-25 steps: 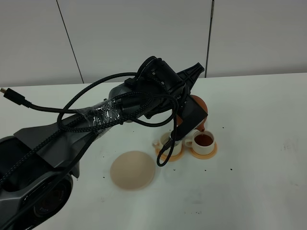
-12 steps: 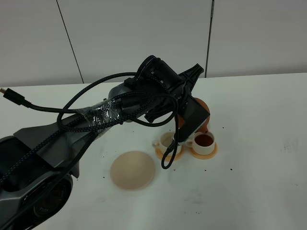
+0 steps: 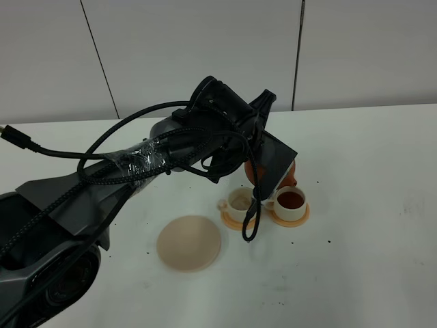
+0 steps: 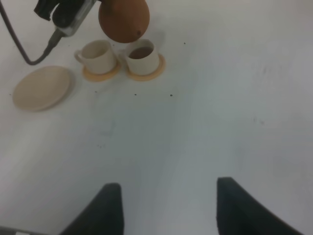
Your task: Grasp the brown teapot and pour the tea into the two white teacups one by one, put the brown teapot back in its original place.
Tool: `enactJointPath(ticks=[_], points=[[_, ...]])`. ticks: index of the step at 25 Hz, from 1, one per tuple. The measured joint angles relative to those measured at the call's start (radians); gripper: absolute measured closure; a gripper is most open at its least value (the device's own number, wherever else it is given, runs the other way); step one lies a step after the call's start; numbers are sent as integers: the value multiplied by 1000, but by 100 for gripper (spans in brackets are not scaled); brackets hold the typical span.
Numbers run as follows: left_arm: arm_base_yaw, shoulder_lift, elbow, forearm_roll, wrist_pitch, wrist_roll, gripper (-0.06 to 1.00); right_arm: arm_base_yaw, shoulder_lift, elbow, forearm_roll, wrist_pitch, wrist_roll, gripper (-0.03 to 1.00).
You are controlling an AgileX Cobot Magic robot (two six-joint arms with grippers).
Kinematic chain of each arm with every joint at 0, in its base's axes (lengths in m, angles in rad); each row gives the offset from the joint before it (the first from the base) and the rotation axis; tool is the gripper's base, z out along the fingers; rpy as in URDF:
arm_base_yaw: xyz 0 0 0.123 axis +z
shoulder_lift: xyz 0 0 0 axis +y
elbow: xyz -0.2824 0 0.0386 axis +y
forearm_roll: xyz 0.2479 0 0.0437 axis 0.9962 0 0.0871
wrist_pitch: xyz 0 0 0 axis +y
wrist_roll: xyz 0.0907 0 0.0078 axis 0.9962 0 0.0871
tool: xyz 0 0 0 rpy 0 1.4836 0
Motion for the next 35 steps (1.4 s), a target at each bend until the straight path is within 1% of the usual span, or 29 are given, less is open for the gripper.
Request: enactJointPath(ticks=[4,15,19,21,24,26,30,35], points=[[13,-1,0,-33,8,-90,78,0,0,0,0,0,0,55],[54,-3,0,-41,62,-386,78,0,0,0,0,0,0,55],[73,-3,-4,-69,87,-473,78,0,0,0,0,-6,0,55],[90,-3,-7,-97,112,-483,78,0,0,0,0,-7,0,55],[117,-3,-9,-177,141,-485,78,0,0,0,0,-7,0,55],[130,-3,-10,-212,163,-485,78,0,0,0,0,-7,0,55],[148,-3,-10,-221,205,-486,78,0,0,0,0,-7,0,55],[151,-3,-10,-211,213,-486,78,0,0,0,0,-7,0,55]])
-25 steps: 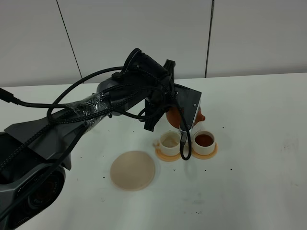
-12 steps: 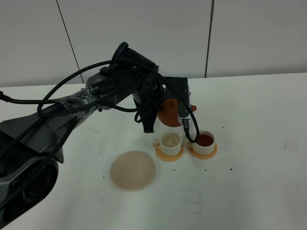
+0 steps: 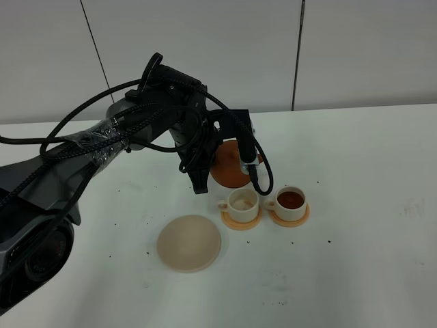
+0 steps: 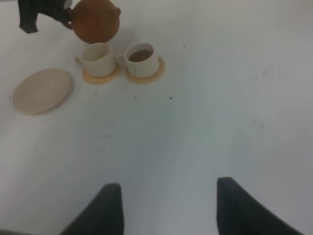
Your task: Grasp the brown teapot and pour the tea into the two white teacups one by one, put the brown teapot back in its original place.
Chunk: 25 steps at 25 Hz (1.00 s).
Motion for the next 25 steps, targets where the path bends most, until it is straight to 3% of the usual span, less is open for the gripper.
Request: enactJointPath(ticks=[9,19,25], points=[[0,-32,-44,0,44,0,78,0,0,0,0,0,0,55],[17,-92,-49,14,309,-58,78,0,0,0,0,0,0,55],[49,-92,-49,-7,315,-73,78,0,0,0,0,0,0,55]])
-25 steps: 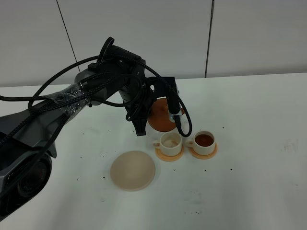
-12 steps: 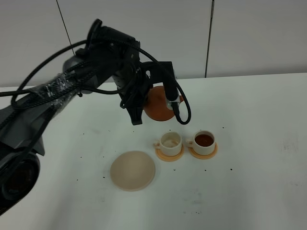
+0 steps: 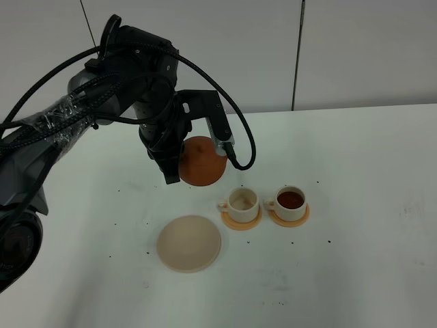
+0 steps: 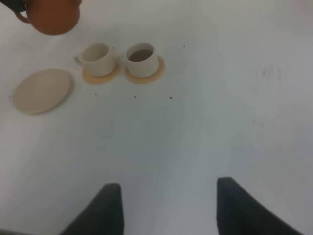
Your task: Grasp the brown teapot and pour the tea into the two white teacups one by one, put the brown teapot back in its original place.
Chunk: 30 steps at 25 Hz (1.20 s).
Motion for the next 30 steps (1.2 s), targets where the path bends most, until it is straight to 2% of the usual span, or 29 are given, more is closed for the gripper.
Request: enactJointPath(ticks=[5,10,15,18,22,30], points=[[0,-28,50,0,0,2,78,0,0,0,0,0,-1,55],[16,-90,185,0,-7,7,78,0,0,0,2,0,-1,55],[39,-185,366,18,-119,38,78,0,0,0,16,0,-1,55],[40,-225,430,55,-194,64,78,0,0,0,16,0,-1,55],[26,-230,433,101,-253,75,78,0,0,0,18,0,-1,55],[-67,-230,439,241,-352,75,78,0,0,0,18,0,-1,55]])
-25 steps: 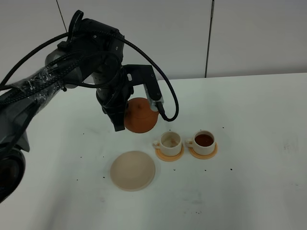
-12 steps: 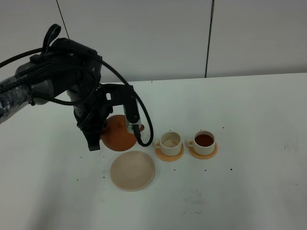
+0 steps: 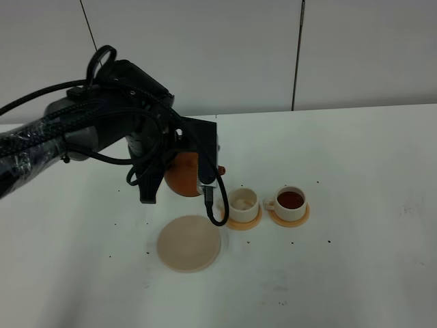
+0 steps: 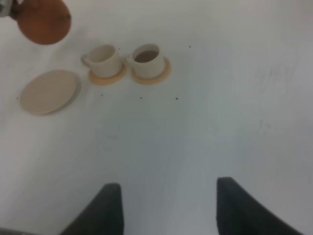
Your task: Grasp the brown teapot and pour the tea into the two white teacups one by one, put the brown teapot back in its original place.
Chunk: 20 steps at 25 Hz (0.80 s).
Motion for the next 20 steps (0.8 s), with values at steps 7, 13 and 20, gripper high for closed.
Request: enactJointPath(ticks=[7,13,20], points=[[-57,39,0,116,-9,-27,78,0,0,0,0,0,0,55],[-63,59,1,166,-20,-34,78,0,0,0,0,0,0,55],[-85,59,1,222,-55,-34,78,0,0,0,0,0,0,55]])
